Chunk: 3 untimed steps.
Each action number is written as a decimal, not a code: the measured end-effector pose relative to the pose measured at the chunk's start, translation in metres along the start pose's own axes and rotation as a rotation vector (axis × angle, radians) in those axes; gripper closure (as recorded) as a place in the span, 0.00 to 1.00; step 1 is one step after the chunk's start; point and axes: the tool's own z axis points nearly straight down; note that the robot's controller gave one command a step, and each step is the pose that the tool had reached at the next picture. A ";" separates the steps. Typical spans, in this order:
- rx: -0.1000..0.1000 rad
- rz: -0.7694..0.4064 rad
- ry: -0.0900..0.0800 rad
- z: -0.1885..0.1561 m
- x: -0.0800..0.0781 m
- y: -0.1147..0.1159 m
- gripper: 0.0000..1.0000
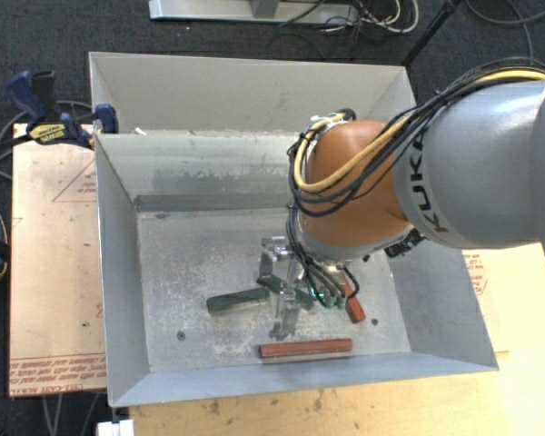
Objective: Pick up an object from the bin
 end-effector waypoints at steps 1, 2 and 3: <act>0.000 -0.230 -0.004 0.101 -0.040 0.022 0.00; 0.000 -0.228 -0.008 0.098 -0.041 0.022 1.00; 0.002 -0.609 -0.018 -0.071 -0.034 0.026 1.00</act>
Offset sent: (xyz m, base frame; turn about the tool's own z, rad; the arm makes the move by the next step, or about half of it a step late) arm 0.0395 0.0215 -0.0988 -0.2308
